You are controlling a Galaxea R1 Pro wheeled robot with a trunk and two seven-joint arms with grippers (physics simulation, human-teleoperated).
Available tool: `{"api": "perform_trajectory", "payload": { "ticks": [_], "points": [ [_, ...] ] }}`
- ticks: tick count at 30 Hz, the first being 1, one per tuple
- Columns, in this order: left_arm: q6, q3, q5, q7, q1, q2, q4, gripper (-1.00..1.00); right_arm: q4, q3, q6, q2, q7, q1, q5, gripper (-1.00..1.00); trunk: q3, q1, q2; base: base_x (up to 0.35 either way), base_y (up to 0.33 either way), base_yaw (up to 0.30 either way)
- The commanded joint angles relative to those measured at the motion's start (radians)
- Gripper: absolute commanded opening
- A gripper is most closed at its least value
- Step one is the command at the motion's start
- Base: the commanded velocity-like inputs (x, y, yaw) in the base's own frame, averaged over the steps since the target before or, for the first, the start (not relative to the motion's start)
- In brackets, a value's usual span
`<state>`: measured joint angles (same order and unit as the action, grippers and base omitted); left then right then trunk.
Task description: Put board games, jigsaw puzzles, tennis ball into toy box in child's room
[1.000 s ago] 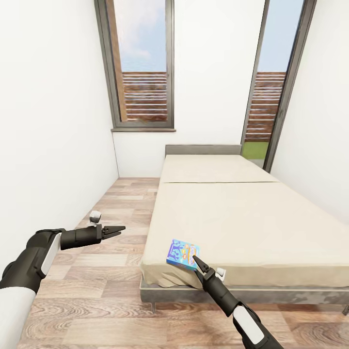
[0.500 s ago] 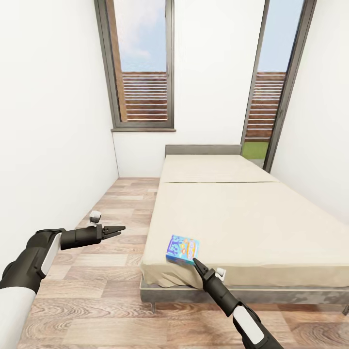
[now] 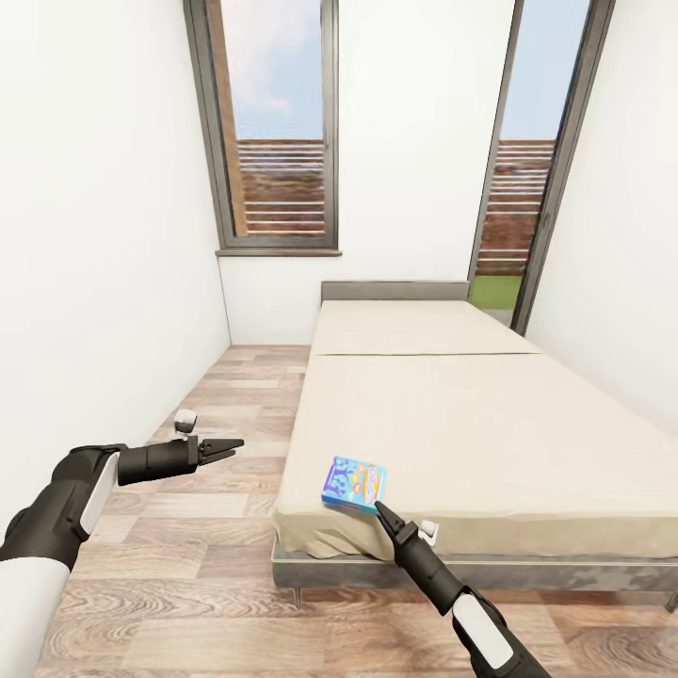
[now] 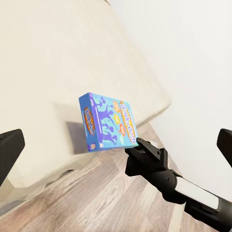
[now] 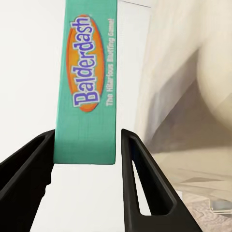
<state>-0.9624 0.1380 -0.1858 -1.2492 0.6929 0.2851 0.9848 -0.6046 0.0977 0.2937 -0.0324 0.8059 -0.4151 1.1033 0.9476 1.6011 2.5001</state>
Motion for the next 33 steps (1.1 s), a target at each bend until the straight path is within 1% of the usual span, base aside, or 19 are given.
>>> {"api": "perform_trajectory", "payload": {
  "ticks": [1,8,10,25,29,33],
  "points": [
    [-0.007,0.000,-0.003,-0.001,0.000,0.000,0.000,1.00,0.000,0.002,0.010,0.000,0.001,-0.001,0.012,-1.00,0.001,0.000,0.000,0.000,0.000,0.000],
    [-0.007,0.000,-0.003,-0.001,0.000,0.000,0.000,1.00,0.000,0.002,0.010,0.000,0.001,-0.001,0.012,-1.00,0.001,0.000,0.000,0.000,0.000,0.000],
    [-0.007,0.000,-0.003,-0.001,0.000,0.000,0.000,1.00,0.000,0.002,0.010,0.000,0.001,-0.001,0.012,-1.00,-0.007,-0.001,0.000,0.000,0.000,0.000],
    [-0.007,0.000,-0.003,0.000,0.000,0.000,0.000,1.00,-0.001,0.001,0.017,0.000,-0.003,-0.004,0.013,-1.00,-0.054,-0.059,-0.105,0.000,0.000,0.000],
    [-0.007,0.000,-0.003,0.001,0.000,0.001,0.000,1.00,-0.006,0.001,0.039,0.000,-0.036,-0.019,0.014,-1.00,-0.066,-0.074,-0.133,0.000,0.000,0.000],
    [-0.007,0.000,-0.003,0.001,0.000,0.001,0.000,1.00,-0.012,0.001,0.081,0.003,-0.076,-0.025,0.015,-1.00,-0.079,-0.089,-0.161,0.000,0.000,0.000]
  ]
}}
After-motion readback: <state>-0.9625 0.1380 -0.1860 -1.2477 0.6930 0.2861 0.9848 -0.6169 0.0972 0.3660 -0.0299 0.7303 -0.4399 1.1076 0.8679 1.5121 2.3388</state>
